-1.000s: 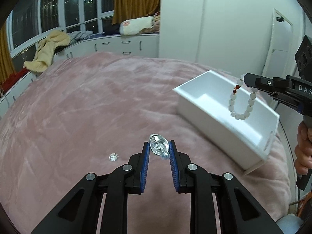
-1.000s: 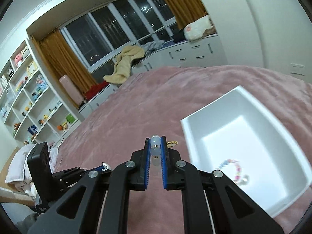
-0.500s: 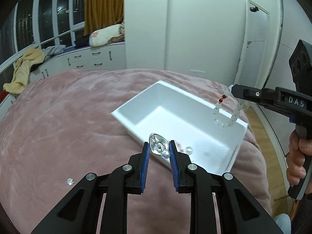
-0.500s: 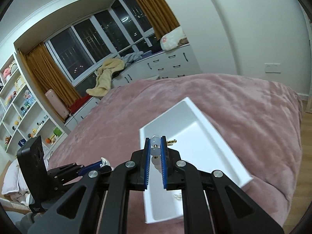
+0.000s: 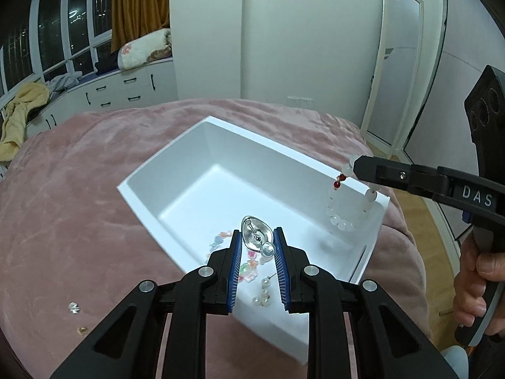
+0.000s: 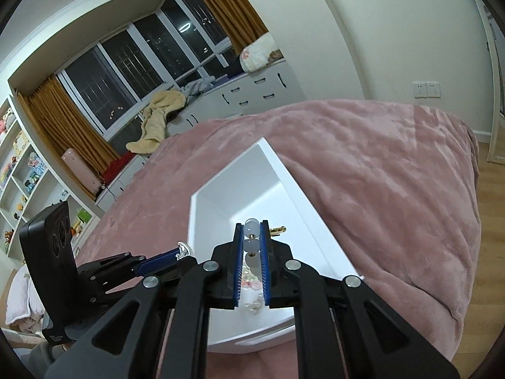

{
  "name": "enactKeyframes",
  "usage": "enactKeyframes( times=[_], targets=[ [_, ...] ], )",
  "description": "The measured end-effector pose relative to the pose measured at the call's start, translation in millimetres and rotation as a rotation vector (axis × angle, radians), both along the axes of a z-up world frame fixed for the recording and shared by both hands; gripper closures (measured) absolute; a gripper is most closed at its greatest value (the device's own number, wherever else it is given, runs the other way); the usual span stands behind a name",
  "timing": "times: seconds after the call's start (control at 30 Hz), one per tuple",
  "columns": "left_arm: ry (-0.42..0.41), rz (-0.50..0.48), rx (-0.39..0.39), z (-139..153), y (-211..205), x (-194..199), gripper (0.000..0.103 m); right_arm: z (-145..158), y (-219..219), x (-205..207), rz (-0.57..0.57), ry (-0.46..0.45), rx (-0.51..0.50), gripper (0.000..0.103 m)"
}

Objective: Organize jewelry
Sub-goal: 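Carry the pendant with the left tool and bracelet with the right tool over the box, then open both tools to drop the pendant and bead bracelet into the box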

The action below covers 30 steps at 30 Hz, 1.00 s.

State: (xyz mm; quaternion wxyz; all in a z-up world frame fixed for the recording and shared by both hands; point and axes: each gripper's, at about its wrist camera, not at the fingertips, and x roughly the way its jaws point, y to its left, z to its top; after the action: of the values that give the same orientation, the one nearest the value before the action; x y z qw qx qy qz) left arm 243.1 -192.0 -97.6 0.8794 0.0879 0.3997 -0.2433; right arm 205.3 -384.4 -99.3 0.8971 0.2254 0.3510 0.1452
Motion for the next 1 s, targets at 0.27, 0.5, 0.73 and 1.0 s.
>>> enactKeyframes(
  times=[0.27,0.5,0.73,1.0],
  targets=[
    [0.038,-0.019,0.015,-28.9,-22.0,11.9,0.078,-21.7,-8.0,10.4,-0.001,0.029,-0.006,0.093],
    [0.069,-0.026,0.003,-43.9,-29.0,15.5,0.078,-29.1,-7.6,14.5,0.002,0.039,-0.001,0.093],
    [0.072,-0.017,-0.021,-41.4,-21.3,15.5,0.06,-31.6,-8.8,14.6,-0.017,0.052,0.026,0.083],
    [-0.006,0.032,-0.082,-7.9,16.5,0.8,0.021,0.2,-7.1,2.4,-0.085,-0.027,0.018,0.016]
  ],
)
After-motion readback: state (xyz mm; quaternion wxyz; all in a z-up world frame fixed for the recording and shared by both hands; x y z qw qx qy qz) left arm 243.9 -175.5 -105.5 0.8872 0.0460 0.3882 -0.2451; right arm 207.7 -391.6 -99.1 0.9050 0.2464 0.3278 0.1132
